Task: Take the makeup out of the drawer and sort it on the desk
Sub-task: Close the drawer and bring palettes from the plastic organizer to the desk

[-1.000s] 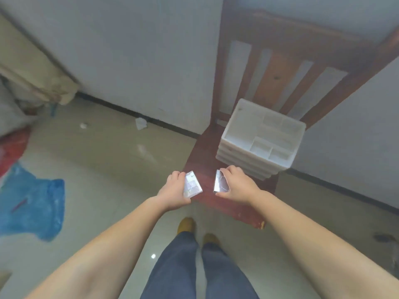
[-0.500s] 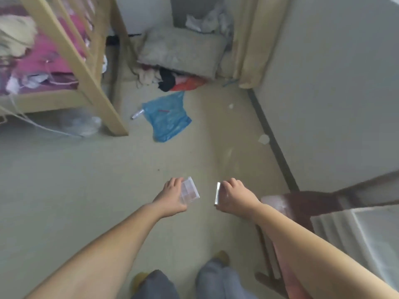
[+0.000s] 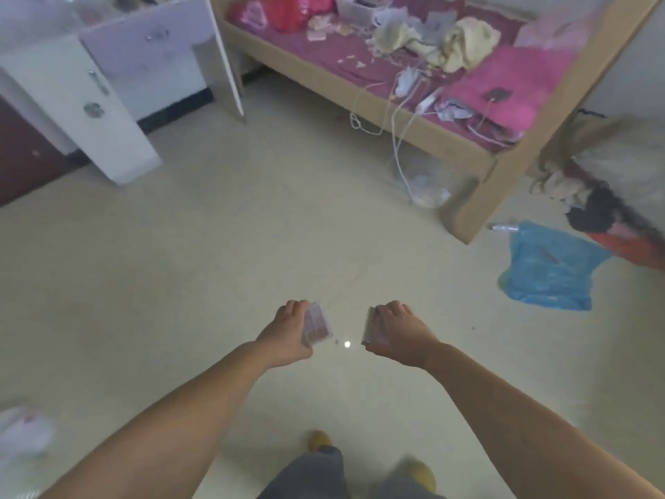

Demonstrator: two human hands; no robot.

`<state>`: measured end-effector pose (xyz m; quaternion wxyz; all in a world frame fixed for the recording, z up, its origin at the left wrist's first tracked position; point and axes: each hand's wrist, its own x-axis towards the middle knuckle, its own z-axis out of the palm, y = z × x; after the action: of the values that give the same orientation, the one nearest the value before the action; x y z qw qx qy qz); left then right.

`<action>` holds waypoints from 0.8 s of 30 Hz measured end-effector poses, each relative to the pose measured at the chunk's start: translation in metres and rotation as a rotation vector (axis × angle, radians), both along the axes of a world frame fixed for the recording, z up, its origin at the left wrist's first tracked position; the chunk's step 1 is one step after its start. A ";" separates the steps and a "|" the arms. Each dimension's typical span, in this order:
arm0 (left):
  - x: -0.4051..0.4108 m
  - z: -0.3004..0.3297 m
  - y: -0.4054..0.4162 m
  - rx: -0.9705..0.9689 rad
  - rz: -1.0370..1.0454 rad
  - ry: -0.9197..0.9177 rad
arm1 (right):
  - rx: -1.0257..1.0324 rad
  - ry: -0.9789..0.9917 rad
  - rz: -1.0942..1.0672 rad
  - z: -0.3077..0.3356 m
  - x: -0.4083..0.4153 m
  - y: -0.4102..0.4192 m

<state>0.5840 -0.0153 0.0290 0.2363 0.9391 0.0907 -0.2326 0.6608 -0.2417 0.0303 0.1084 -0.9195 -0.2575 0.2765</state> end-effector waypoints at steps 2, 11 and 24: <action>-0.010 0.005 0.061 0.031 0.094 -0.020 | 0.028 -0.012 0.107 0.005 0.010 0.072; -0.018 0.007 0.261 0.094 0.410 -0.093 | 0.028 -0.030 0.503 0.010 0.078 0.316; 0.113 0.027 0.554 0.078 0.683 -0.108 | 0.027 -0.113 0.813 0.034 0.250 0.665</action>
<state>0.6974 0.5385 0.0555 0.2687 0.8738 0.3960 -0.0865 0.9113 0.4233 0.0645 -0.0118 -0.7552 -0.6088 0.2427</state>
